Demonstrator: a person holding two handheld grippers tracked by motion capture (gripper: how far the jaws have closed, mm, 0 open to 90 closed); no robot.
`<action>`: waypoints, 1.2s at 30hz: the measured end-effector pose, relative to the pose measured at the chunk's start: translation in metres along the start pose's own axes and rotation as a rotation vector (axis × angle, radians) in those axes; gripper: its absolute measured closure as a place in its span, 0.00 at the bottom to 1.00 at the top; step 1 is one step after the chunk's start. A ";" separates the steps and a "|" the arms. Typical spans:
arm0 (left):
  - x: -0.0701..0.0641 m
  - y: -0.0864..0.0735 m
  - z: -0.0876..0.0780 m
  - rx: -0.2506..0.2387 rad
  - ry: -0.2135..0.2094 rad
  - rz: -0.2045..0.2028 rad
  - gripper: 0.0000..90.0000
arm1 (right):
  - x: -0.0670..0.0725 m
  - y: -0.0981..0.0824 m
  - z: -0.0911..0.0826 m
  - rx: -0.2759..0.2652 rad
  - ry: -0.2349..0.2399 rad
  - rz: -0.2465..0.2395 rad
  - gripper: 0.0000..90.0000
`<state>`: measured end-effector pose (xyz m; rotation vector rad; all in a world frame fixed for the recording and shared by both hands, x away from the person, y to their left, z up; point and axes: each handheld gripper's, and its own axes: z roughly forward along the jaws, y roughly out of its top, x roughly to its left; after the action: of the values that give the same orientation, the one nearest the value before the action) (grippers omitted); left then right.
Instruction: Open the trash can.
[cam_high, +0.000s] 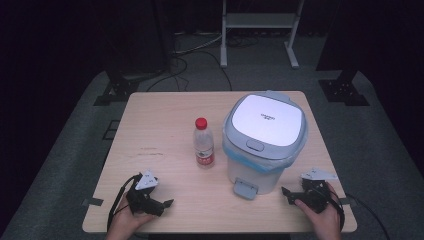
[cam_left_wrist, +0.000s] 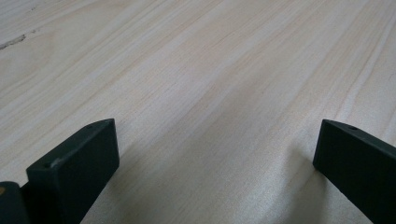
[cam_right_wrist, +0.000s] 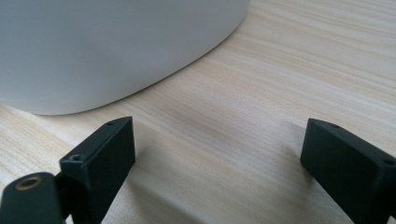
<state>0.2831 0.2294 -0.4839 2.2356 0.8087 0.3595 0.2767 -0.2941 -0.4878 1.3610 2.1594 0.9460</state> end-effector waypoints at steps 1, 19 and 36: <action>0.000 0.000 0.000 0.000 0.000 0.000 0.00 | 0.000 0.000 0.000 0.000 0.000 0.001 0.09; 0.000 0.000 0.000 -0.001 0.002 -0.004 0.00 | 0.007 -0.003 -0.007 -0.048 0.091 -0.049 0.60; 0.000 0.000 0.000 0.001 0.005 -0.007 0.00 | 0.017 -0.005 -0.022 -0.074 0.208 -0.058 0.98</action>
<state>0.2831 0.2295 -0.4838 2.2330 0.8190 0.3622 0.2520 -0.2877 -0.4764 1.2045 2.2757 1.1783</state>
